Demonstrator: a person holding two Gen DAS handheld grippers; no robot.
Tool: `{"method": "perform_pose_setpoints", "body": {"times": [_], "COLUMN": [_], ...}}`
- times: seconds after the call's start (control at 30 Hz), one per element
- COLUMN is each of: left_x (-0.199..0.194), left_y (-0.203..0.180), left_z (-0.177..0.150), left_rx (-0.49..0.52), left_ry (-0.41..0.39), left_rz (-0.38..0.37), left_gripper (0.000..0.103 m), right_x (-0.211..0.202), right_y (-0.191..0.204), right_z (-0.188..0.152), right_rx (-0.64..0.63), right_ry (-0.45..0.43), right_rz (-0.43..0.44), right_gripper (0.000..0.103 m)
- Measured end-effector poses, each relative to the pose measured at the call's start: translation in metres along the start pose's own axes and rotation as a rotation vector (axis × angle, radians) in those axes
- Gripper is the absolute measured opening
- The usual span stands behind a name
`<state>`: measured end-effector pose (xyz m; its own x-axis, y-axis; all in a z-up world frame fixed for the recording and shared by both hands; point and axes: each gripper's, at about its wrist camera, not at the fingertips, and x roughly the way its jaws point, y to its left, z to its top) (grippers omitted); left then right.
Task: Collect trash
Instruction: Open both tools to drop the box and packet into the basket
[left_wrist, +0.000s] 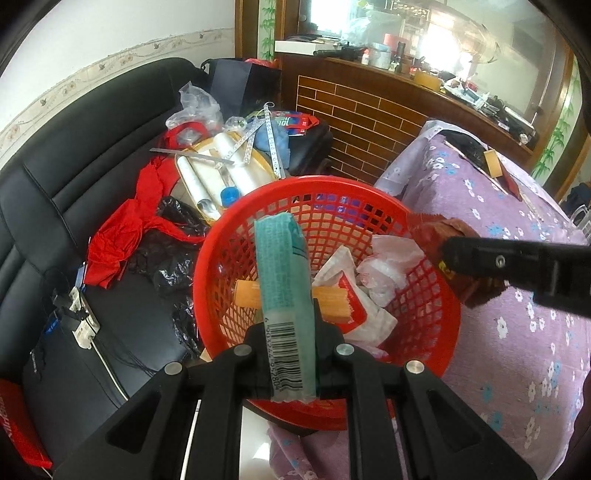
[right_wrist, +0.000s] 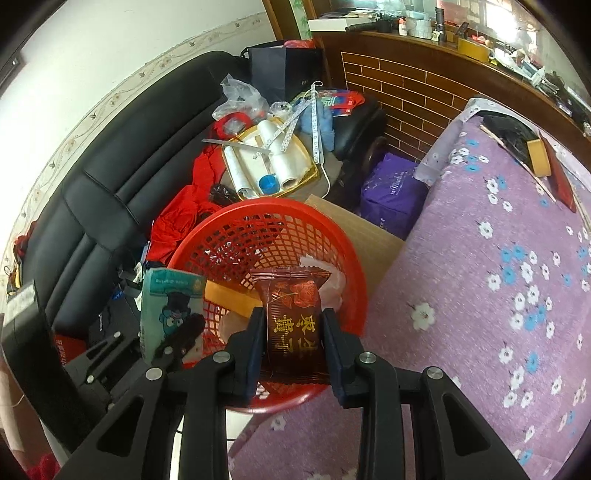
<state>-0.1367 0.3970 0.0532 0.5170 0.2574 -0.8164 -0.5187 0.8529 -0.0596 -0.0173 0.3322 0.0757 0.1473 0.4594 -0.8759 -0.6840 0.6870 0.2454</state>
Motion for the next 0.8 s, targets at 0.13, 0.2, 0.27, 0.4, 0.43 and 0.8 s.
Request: {"method": "perform_pose_setpoints", "body": {"times": [0.13,0.2,0.27,0.4,0.43,0.8], "left_x": [0.004,0.005,0.007,0.01,0.011,0.012], "left_y": [0.002,0.003,0.004,0.003,0.002,-0.002], "left_z": [0.001,0.002,0.002,0.003,0.004,0.007], "left_rx": [-0.009,-0.01,-0.01,-0.011,-0.01,-0.002], "left_ry": [0.005,0.006,0.009,0.014,0.015,-0.002], "left_rz": [0.004,0.004,0.004,-0.002,-0.003,-0.02], "left_gripper": [0.012,0.012,0.012,0.012,0.012,0.02], "right_x": [0.008,0.011,0.015,0.02,0.021,0.025], "right_y": [-0.002,-0.004,-0.004,-0.006,-0.006,-0.007], "right_z": [0.009,0.011,0.014,0.018,0.019,0.028], "right_rx": [0.01,0.013,0.014,0.018,0.019,0.023], "right_ry": [0.009,0.013,0.019,0.026,0.029,0.009], "right_rz": [0.01,0.011,0.018,0.024,0.027,0.059], "right_gripper": [0.034,0.034,0.034,0.034,0.034,0.046]}}
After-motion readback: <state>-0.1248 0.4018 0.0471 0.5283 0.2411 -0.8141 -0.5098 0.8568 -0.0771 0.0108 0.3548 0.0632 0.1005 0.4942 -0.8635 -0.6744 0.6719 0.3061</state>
